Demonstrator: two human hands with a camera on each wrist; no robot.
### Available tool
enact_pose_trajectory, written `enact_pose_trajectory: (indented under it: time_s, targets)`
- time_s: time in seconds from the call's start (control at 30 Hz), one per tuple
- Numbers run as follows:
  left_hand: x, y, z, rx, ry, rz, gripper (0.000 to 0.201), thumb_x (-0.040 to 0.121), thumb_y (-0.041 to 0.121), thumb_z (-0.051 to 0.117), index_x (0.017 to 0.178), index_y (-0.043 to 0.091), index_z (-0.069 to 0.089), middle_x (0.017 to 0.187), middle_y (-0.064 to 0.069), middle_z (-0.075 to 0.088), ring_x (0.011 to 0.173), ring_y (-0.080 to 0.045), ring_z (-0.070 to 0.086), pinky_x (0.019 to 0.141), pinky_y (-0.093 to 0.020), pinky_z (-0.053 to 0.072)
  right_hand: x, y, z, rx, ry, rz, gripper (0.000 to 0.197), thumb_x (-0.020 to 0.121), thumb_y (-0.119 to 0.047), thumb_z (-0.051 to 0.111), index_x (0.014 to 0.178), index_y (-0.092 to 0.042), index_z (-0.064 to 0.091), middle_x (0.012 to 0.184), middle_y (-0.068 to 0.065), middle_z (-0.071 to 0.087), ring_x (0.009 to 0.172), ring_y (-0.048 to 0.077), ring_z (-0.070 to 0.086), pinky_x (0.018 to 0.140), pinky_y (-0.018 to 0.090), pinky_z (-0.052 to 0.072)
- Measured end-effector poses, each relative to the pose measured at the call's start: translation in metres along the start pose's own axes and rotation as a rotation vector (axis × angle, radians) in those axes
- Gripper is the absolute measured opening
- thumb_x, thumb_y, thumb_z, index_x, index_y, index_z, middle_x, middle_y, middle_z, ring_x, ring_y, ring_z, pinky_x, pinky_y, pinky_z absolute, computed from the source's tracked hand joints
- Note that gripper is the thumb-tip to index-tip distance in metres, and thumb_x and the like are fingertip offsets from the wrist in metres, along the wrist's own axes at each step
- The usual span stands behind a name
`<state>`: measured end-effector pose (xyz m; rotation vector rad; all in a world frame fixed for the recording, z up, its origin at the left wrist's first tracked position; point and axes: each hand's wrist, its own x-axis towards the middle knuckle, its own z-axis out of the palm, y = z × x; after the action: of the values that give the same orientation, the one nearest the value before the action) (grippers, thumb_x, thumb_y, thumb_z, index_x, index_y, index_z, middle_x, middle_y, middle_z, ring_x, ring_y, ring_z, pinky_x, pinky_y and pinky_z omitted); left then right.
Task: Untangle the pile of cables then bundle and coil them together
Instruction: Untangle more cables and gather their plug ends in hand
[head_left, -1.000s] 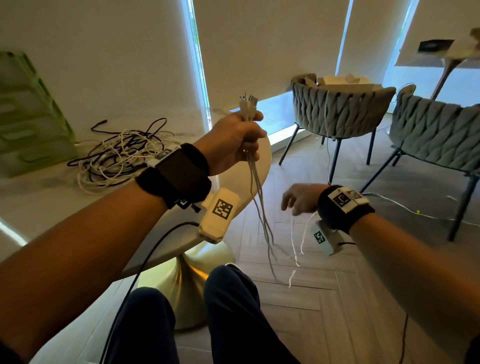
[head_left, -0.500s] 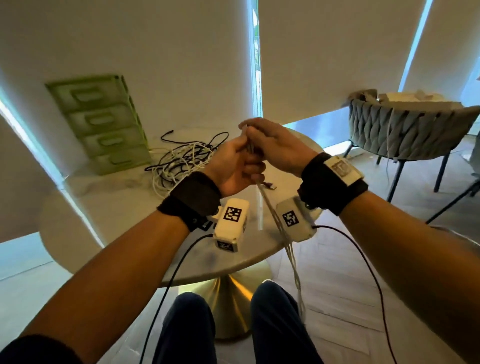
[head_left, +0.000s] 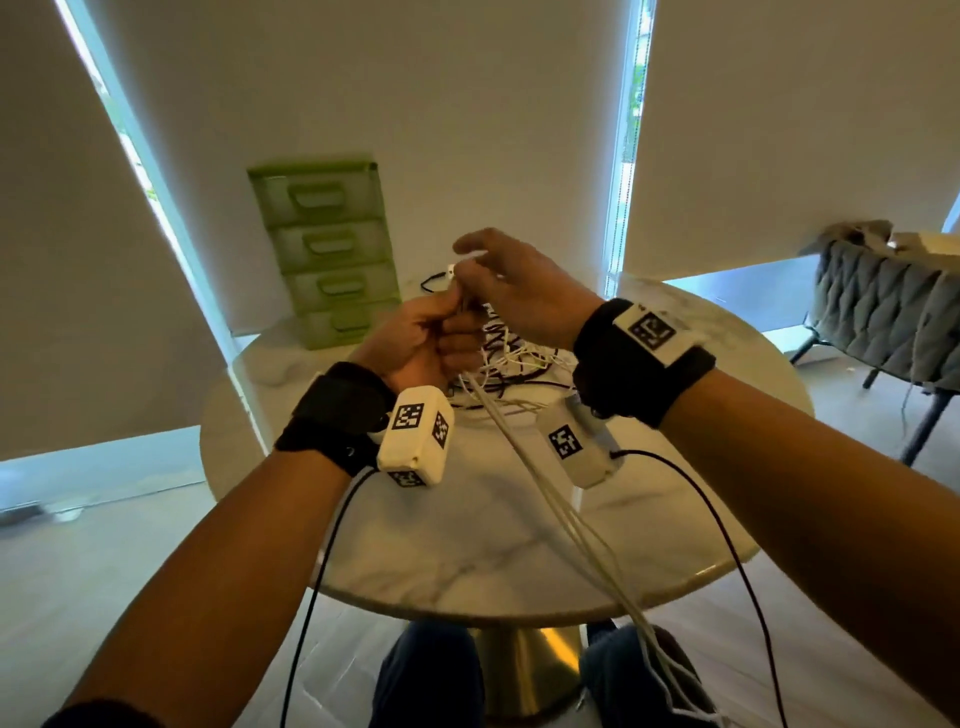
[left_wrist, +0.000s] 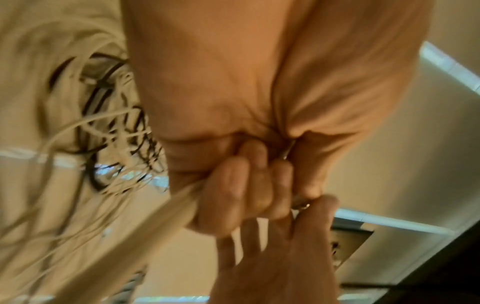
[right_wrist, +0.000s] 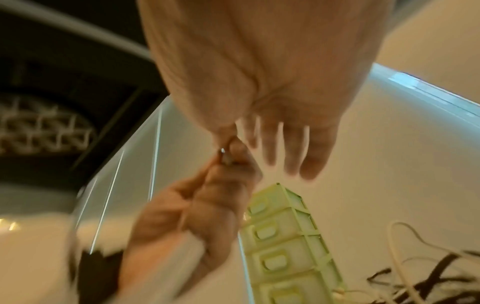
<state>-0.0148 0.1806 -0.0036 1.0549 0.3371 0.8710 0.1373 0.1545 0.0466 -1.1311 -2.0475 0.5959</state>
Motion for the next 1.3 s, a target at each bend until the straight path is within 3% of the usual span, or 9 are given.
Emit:
enact_pose_trajectory:
  time_s: [0.07,0.27,0.43,0.57,0.7,0.93,1.03,1.13,1.3]
  targets:
    - [-0.003,0.018,-0.023,-0.052,0.019,0.071,0.02,0.09,0.026,0.051,0.08,0.014,0.064,0.057,0.007,0.039,0.047,-0.005,0.025,0.043,-0.018,0.03,0.005,0.006,0.013,-0.183,0.024,-0.038,0.053,0.098,-0.039,0.049,0.145,-0.024,0.031,0.139,0.007,0.05,0.121,0.02,0.051,0.101,0.035,0.043]
    - [-0.001,0.04,-0.07,-0.152,0.057,0.099,0.018,0.081,0.023,0.067,0.086,0.011,0.054,0.055,0.005,0.039,0.048,-0.006,0.02,0.04,-0.02,0.036,0.016,0.057,0.03,-0.832,-0.542,0.208,0.064,0.089,-0.06,0.05,0.146,-0.034,0.035,0.151,-0.001,0.039,0.138,0.026,0.034,0.111,0.045,0.03]
    - [0.021,0.03,-0.071,-0.144,0.222,0.107,0.021,0.093,0.03,0.041,0.083,0.014,0.05,0.051,0.006,0.034,0.041,-0.006,0.03,0.039,-0.018,0.035,0.028,0.086,0.001,-0.955,-0.584,0.427,0.043,0.092,-0.048,0.053,0.118,-0.015,0.064,0.123,0.005,0.063,0.105,0.022,0.057,0.098,0.034,0.045]
    - [0.042,0.025,-0.075,-0.173,0.318,0.125,0.033,0.102,0.032,0.031,0.083,0.013,0.049,0.055,0.004,0.038,0.048,-0.011,0.042,0.05,-0.021,0.044,0.031,0.097,-0.023,-1.051,-0.498,0.464,0.052,0.085,-0.042,0.068,0.131,-0.022,0.055,0.131,0.002,0.055,0.123,0.023,0.05,0.104,0.034,0.039]
    - [0.054,0.021,-0.085,-0.222,0.328,0.151,0.035,0.104,0.033,0.026,0.081,0.014,0.046,0.05,0.007,0.033,0.038,-0.006,0.032,0.036,-0.018,0.034,0.038,0.103,-0.018,-0.81,-0.344,0.31,0.072,0.08,-0.047,0.071,0.143,-0.036,0.037,0.143,-0.001,0.046,0.13,0.025,0.044,0.108,0.043,0.036]
    - [0.05,0.01,-0.111,-0.27,0.356,0.155,0.034,0.103,0.032,0.028,0.08,0.015,0.046,0.049,0.008,0.029,0.035,-0.005,0.026,0.033,-0.017,0.026,0.032,0.116,-0.001,-0.739,-0.647,0.194,0.045,0.09,-0.019,0.059,0.132,-0.035,0.055,0.127,-0.007,0.058,0.119,0.018,0.055,0.1,0.029,0.043]
    - [0.047,0.011,-0.117,-0.261,0.373,0.155,0.034,0.103,0.033,0.029,0.081,0.014,0.047,0.05,0.007,0.029,0.036,-0.005,0.027,0.034,-0.017,0.026,0.036,0.12,-0.027,-0.835,-0.664,0.291,0.05,0.088,-0.009,0.062,0.125,-0.042,0.059,0.105,-0.012,0.064,0.087,-0.003,0.061,0.077,0.015,0.049]
    - [0.045,0.012,-0.12,-0.237,0.39,0.15,0.034,0.103,0.032,0.03,0.081,0.014,0.048,0.051,0.007,0.029,0.038,-0.006,0.026,0.035,-0.017,0.026,0.044,0.117,-0.045,-0.817,-0.744,0.461,0.047,0.089,-0.003,0.06,0.122,-0.036,0.065,0.082,-0.012,0.053,0.054,0.001,0.046,0.051,0.011,0.037]
    - [0.044,0.014,-0.122,-0.208,0.403,0.142,0.032,0.102,0.033,0.031,0.081,0.014,0.048,0.052,0.006,0.027,0.038,-0.007,0.026,0.035,-0.019,0.025,0.066,0.105,-0.034,-1.047,-0.429,0.278,0.029,0.093,-0.022,0.048,0.108,-0.031,0.07,0.107,-0.009,0.065,0.096,0.014,0.061,0.084,0.025,0.049]
